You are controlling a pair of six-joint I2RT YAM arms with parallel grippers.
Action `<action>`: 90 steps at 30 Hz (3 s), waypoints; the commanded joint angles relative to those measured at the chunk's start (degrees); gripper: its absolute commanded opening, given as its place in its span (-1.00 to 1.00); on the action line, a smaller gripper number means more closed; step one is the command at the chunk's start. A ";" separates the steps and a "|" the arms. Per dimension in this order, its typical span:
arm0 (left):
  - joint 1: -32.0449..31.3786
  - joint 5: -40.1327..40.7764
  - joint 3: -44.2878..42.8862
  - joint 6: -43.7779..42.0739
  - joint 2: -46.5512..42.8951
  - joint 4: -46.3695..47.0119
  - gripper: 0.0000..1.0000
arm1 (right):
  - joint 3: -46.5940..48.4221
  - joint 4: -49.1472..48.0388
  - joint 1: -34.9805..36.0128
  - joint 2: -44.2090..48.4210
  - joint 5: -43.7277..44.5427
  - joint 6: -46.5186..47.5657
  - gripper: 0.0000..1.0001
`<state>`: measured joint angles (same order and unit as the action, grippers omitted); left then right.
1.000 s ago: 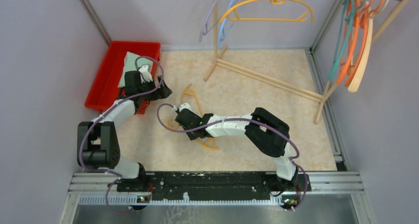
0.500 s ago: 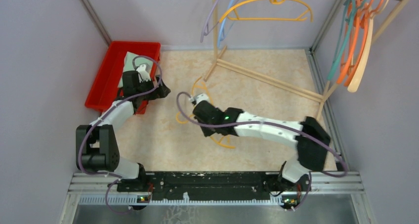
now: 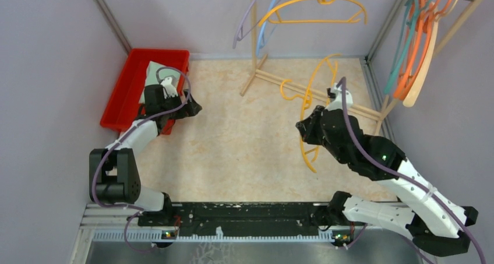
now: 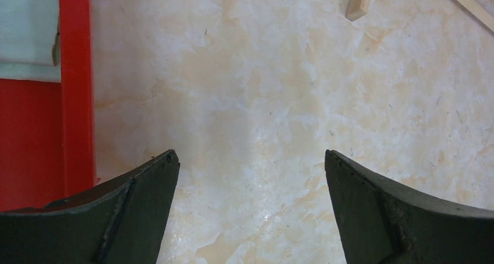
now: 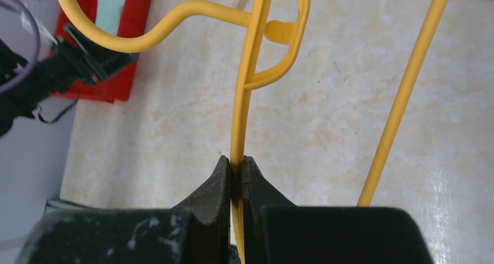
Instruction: Organize the hangers
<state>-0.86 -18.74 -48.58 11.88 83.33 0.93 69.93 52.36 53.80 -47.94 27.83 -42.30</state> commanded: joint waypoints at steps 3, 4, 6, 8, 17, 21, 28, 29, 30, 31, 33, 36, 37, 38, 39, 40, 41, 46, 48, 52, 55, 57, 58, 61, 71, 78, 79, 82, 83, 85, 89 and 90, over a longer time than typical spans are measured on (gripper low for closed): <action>0.13 -2.06 -3.04 -1.08 0.83 -0.86 0.99 | 5.02 -9.15 -0.04 3.76 17.09 -1.04 -1.00; 0.16 -2.15 -3.26 -1.22 0.97 -1.00 0.99 | 5.42 -12.49 -0.09 3.58 18.67 1.65 -1.00; 0.13 -2.19 -3.52 -1.47 1.20 -0.94 0.99 | 7.21 -18.46 -0.03 2.10 21.82 5.92 -1.00; 0.14 -2.22 -3.75 -1.60 1.45 -0.93 0.99 | 10.50 -22.63 -0.07 -0.13 24.84 10.86 -1.00; 0.14 -3.29 -3.71 0.32 2.73 1.40 0.99 | 28.89 -21.27 -10.13 -15.83 14.74 15.74 -1.00; 0.14 -3.69 -3.30 1.23 3.07 2.81 0.99 | 29.07 -20.76 -14.98 -18.34 7.50 11.86 -1.00; 0.18 -3.32 -2.94 0.69 3.91 2.97 0.99 | 26.18 -21.29 -15.65 -19.23 1.69 7.97 -1.00; 0.16 -3.41 -2.93 0.73 3.99 3.00 0.99 | 25.43 -21.49 -15.66 -19.00 1.16 7.41 -1.00; 0.16 -3.48 -2.94 0.77 4.15 2.99 0.99 | 24.42 -21.96 -15.62 -18.52 0.85 6.77 -1.00; 0.18 -3.56 -3.01 0.77 4.31 3.00 0.99 | 23.51 -22.43 -15.66 -18.03 0.91 6.41 -1.00; 0.18 -3.63 -3.25 0.70 4.67 2.91 0.99 | 22.47 -22.69 -15.61 -17.36 1.67 6.10 -1.00; 0.20 -3.58 -3.62 0.60 5.25 2.62 0.99 | 22.26 -22.69 -15.59 -17.61 -0.11 5.46 -1.00; 0.18 -3.51 -3.63 0.62 5.34 2.58 0.99 | 22.28 -22.51 -15.53 -17.91 -0.85 5.18 -1.00; 0.16 -3.42 -3.59 0.75 5.43 2.57 0.99 | 22.27 -22.50 -15.08 -18.16 -0.94 5.24 -1.00; 0.19 -3.45 -3.55 0.87 5.44 2.65 0.99 | 22.19 -22.62 -14.83 -18.34 -0.68 5.60 -1.00; 0.19 -3.49 -3.48 0.99 5.44 2.63 0.99 | 22.17 -22.88 -14.70 -18.39 -0.84 5.90 -1.00; 0.12 -3.49 -3.48 0.90 5.44 2.66 0.99 | 22.22 -23.28 -14.71 -18.35 -1.04 6.41 -1.00; 0.20 -2.82 -3.07 1.02 5.23 2.59 0.99 | 22.85 -22.62 -14.73 -18.22 -0.80 6.70 -1.00; 0.18 -2.86 -2.86 1.33 5.05 2.62 0.99 | 22.27 -22.90 -15.33 -17.81 -0.30 6.31 -1.00; 0.15 -2.84 -2.26 1.78 4.59 2.84 0.99 | 22.71 -21.74 -21.72 -19.30 -9.32 3.15 -1.00; 0.09 -2.64 -2.07 1.98 4.25 2.78 0.99 | 20.85 -24.27 -26.28 -19.05 -14.33 1.77 -1.00; 0.08 -2.44 -1.96 1.94 3.98 2.86 0.99 | 20.04 -25.65 -30.28 -18.92 -17.40 1.03 -1.00; 0.07 -2.31 -1.98 1.90 3.93 2.86 0.99 | 19.67 -26.18 -32.45 -18.87 -19.30 0.67 -1.00; 0.11 -1.97 -1.98 1.57 3.69 2.62 0.99 | 18.57 -28.52 -38.14 -18.67 -24.78 0.21 -1.00; 0.11 -2.14 -1.85 1.66 4.50 3.17 0.99 | 18.68 -34.27 -48.31 -21.29 -35.94 -0.58 -1.00; 0.16 -2.18 -2.52 0.96 5.21 3.29 0.99 | 21.08 -36.42 -51.57 -23.26 -38.22 -0.78 -1.00; 0.15 -2.30 -2.72 0.81 5.37 3.18 0.99 | 21.56 -36.56 -51.97 -23.39 -38.39 -0.89 -1.00; 0.10 -2.35 -3.13 0.31 5.89 2.87 0.99 | 22.85 -36.75 -52.49 -23.56 -38.56 -0.79 -1.00; 0.22 -2.36 -3.25 0.15 6.17 2.85 0.99 | 23.17 -36.72 -52.63 -23.59 -38.54 -0.77 -1.00; 0.10 -2.45 -3.49 -0.06 6.67 2.80 0.99 | 23.32 -37.31 -53.07 -23.45 -38.42 -0.85 -1.00; 0.19 -2.90 -4.10 -0.28 7.81 2.93 0.99 | 24.77 -37.03 -53.45 -23.95 -38.09 -0.88 -1.00; 0.19 -3.04 -4.28 -0.32 8.08 2.90 0.99 | 24.94 -36.99 -53.57 -24.19 -37.86 -0.78 -1.00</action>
<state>-0.86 -20.84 -50.89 12.75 90.17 2.59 90.59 19.64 0.99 -72.14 -9.80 -43.27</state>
